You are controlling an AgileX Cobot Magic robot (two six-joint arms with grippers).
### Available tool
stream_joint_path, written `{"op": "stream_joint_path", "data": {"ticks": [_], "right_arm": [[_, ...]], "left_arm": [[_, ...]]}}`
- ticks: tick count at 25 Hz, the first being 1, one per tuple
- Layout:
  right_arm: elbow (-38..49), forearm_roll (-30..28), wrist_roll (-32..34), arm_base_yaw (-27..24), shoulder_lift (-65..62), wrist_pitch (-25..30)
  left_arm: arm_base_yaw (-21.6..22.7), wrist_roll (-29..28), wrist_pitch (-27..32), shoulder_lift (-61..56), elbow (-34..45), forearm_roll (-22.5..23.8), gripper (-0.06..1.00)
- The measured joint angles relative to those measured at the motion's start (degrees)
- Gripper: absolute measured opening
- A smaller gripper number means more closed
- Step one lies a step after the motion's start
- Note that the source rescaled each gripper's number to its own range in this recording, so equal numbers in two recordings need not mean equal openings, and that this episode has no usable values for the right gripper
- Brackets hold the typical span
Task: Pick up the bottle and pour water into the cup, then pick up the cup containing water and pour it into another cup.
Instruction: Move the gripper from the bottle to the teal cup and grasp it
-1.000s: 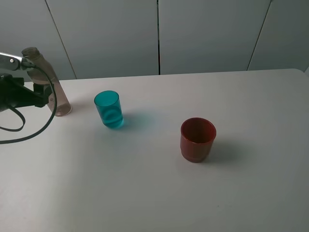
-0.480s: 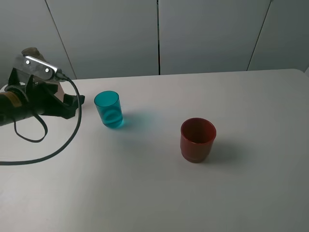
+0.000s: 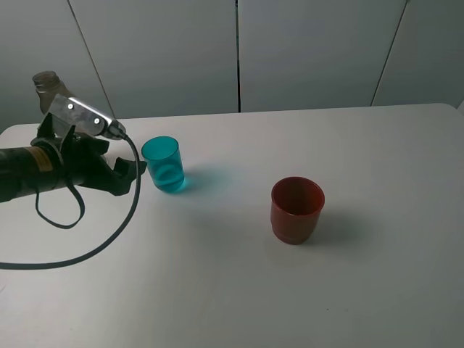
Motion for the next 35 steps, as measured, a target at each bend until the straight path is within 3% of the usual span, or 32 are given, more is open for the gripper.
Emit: {"op": "stream_joint_path", "data": {"ticks": [6, 13, 35], "right_arm": [[0.0, 0.0, 0.0, 0.0, 0.0, 0.0], [0.0, 0.0, 0.0, 0.0, 0.0, 0.0], [0.0, 0.0, 0.0, 0.0, 0.0, 0.0]], "left_arm": [[-0.2, -0.4, -0.4, 2.0, 0.0, 0.9, 1.00], [-0.2, -1.2, -8.5, 10.6, -0.2, 2.2, 1.00], [-0.2, -2.6, -9.4, 22.8, -12.9, 7.6, 1.00]]}}
